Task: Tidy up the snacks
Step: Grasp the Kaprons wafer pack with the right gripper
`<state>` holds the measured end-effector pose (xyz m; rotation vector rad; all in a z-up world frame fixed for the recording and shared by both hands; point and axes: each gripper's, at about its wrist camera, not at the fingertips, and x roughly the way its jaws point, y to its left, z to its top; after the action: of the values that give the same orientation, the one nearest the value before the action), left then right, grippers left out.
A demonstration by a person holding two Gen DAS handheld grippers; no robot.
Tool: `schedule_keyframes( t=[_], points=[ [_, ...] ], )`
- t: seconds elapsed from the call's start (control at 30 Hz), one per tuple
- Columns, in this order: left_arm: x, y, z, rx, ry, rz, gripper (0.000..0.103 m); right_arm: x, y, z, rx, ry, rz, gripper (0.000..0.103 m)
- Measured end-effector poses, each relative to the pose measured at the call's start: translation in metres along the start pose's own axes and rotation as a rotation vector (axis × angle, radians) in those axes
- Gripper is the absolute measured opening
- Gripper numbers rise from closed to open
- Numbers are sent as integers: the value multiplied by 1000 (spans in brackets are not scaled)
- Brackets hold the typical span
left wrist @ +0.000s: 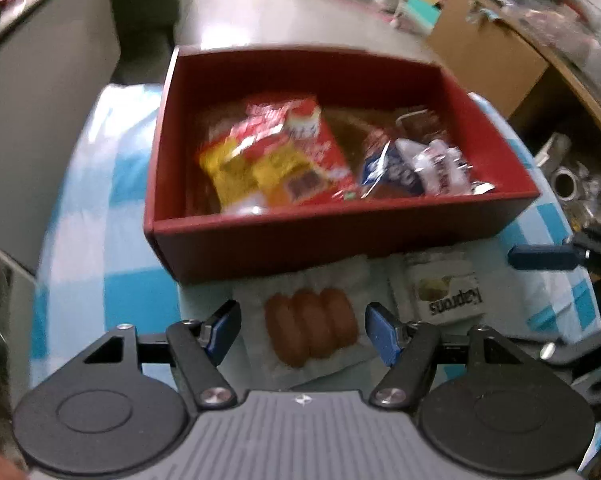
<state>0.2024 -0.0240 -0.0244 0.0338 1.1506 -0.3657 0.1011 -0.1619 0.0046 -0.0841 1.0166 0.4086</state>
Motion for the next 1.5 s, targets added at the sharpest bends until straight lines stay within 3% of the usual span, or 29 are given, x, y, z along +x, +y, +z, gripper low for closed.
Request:
schedule_keyframes(
  t=[0.17,0.43,0.6,0.83,0.97,1.03,1.2,1.3,1.5],
  points=[
    [12,0,0,-66,22,-11,67,22,1,4,-31,24,-15,87],
    [29,-24,10,-49,29,26,88,42,0,-1,-74,74,-14,92],
    [33,-35,0,63,35,142,86,51,1,-1,-89,96,-23,94],
    [22,-23,-16,56,28,166,84,47,-3,-5,-99,125,-12,98],
    [7,-16,-19,32,13,147,82,38,-14,-2,-51,104,-19,98],
    [-4,-10,-22,14,-2,126,75,37,-19,0,-10,83,-14,98],
    [-9,-3,-28,-13,-1,97,72,53,-19,11,49,88,-19,100],
    [-9,-4,-31,5,-6,98,72,64,-13,17,66,103,-50,103],
    [0,-3,-38,13,42,122,84,73,0,11,55,90,-158,103]
  ],
)
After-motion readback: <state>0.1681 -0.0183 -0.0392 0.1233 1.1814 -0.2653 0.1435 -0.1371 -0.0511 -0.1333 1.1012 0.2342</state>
